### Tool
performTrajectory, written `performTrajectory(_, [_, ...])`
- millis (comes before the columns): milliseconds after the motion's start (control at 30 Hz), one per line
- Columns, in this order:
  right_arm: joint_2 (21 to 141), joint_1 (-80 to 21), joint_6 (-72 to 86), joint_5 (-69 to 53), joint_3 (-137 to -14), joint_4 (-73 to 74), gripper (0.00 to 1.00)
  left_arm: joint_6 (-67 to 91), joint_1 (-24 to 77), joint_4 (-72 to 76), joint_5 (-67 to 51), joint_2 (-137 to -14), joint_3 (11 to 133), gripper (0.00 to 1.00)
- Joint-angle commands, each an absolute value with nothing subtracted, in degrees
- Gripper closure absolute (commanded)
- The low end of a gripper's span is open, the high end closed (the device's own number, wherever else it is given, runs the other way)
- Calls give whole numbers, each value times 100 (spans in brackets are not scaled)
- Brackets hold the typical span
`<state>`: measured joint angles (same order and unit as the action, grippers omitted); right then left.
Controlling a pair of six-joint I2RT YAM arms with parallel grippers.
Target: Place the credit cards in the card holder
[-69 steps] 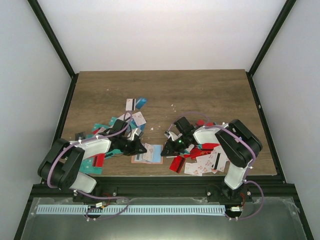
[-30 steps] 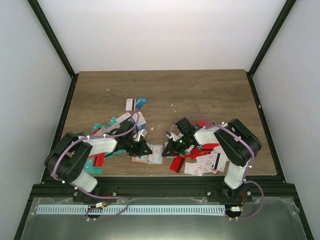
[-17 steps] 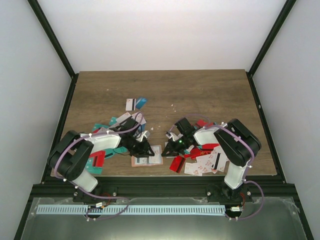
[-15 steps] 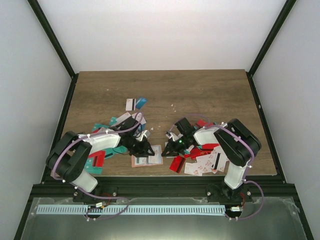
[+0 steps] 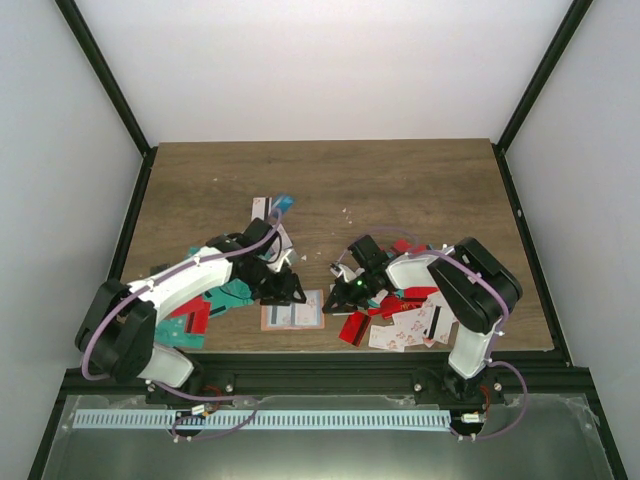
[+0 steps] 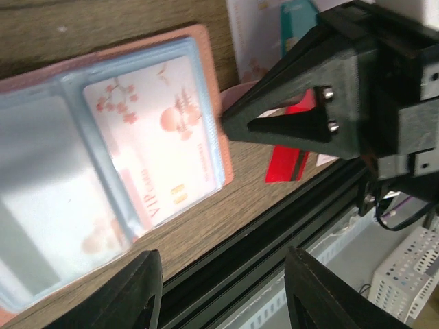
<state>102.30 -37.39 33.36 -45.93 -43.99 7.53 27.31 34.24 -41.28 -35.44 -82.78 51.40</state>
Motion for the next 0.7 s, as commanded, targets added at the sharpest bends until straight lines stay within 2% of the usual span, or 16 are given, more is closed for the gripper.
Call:
performTrajectory(0, [10182, -3814, 3160, -4199, -4561, 932, 99, 2467, 3443, -4607, -3209, -8293, 5163, 49])
performTrajectory(67, [10114, -3816, 3118, -4242, -4614, 976, 98, 2429, 3445, -4538, -3129, -8301, 5140, 54])
performTrajectory(200, [9884, -3814, 3112, -4414, -4661, 969, 93, 2431, 3445, -4168, -2993, -8350, 5053, 83])
performTrajectory(267, [9797, -3813, 3155, -4494, -4673, 948, 92, 2458, 3445, -3989, -2914, -8447, 5021, 94])
performTrajectory(467, [9662, -3814, 3422, -4747, -4633, 671, 90, 2527, 3449, -3494, -2950, -8781, 4880, 96])
performTrajectory(667, [9770, -3816, 3547, -4790, -4656, 541, 82, 2477, 3453, -3359, -2935, -9064, 4852, 96])
